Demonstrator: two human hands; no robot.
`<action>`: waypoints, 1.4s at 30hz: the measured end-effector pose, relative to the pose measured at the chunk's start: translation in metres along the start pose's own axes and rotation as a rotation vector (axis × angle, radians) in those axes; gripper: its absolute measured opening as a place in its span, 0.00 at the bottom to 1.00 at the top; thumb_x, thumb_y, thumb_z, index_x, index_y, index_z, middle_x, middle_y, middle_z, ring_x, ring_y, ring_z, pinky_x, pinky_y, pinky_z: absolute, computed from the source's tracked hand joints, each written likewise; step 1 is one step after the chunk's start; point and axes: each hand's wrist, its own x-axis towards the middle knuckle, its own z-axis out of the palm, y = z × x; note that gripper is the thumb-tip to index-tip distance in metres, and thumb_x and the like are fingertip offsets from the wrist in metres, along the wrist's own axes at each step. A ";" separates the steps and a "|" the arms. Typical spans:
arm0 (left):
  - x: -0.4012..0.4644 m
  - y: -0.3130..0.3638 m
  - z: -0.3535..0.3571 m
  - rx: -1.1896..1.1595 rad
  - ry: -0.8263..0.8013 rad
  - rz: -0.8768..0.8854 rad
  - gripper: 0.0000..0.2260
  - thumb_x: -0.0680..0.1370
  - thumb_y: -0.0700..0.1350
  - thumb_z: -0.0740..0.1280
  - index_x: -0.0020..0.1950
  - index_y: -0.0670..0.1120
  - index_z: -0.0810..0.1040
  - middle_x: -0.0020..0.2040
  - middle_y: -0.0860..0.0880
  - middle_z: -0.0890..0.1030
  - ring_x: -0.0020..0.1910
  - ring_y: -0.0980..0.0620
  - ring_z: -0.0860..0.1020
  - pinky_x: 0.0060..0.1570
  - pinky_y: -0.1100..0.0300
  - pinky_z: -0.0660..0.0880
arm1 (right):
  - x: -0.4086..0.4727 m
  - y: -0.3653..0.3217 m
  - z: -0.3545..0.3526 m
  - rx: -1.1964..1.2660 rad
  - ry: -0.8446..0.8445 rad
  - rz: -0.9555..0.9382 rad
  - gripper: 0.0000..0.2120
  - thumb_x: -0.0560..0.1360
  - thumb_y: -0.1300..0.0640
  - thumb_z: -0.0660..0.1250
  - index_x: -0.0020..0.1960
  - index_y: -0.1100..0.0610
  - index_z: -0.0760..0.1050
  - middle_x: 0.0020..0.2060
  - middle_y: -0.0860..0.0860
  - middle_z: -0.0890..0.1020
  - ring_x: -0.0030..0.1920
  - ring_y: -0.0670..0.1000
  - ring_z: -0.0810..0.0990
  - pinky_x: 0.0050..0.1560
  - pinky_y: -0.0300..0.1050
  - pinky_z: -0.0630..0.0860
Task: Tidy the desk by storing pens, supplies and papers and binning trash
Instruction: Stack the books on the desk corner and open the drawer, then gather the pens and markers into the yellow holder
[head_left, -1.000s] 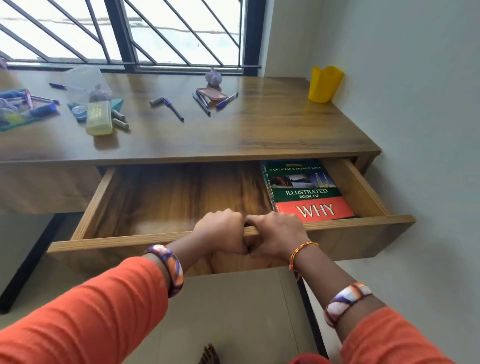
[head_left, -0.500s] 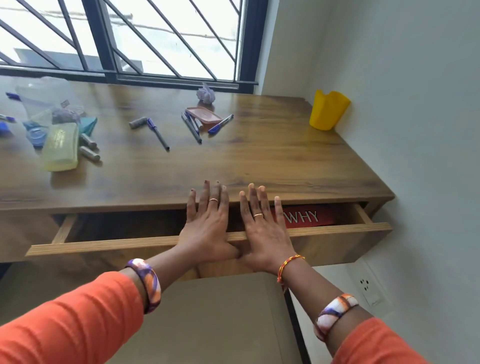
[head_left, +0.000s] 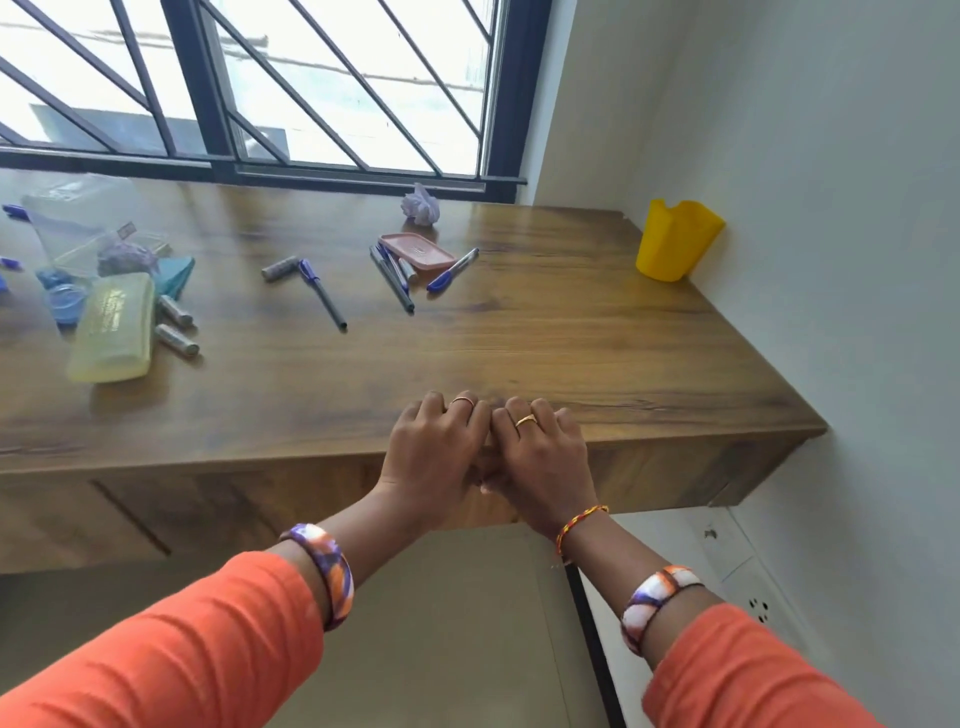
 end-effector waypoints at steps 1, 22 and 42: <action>0.001 0.000 0.000 -0.007 -0.002 0.007 0.25 0.46 0.54 0.78 0.37 0.47 0.77 0.34 0.50 0.79 0.29 0.48 0.77 0.28 0.61 0.73 | 0.001 0.001 -0.001 -0.008 0.001 -0.006 0.37 0.46 0.42 0.77 0.48 0.55 0.66 0.42 0.50 0.80 0.40 0.53 0.74 0.40 0.46 0.61; -0.010 -0.032 -0.008 -0.379 -0.007 0.007 0.19 0.67 0.49 0.73 0.55 0.46 0.76 0.53 0.50 0.78 0.54 0.47 0.72 0.51 0.59 0.68 | 0.008 -0.005 -0.008 -0.060 -0.043 0.075 0.39 0.45 0.36 0.77 0.52 0.54 0.81 0.44 0.52 0.81 0.41 0.54 0.80 0.37 0.45 0.76; 0.116 -0.146 -0.029 -0.629 -0.150 -0.567 0.13 0.72 0.46 0.71 0.53 0.42 0.80 0.46 0.44 0.82 0.43 0.48 0.78 0.39 0.62 0.73 | 0.188 0.033 0.024 0.397 -0.408 0.032 0.21 0.72 0.50 0.67 0.64 0.45 0.71 0.60 0.50 0.77 0.60 0.54 0.76 0.58 0.49 0.72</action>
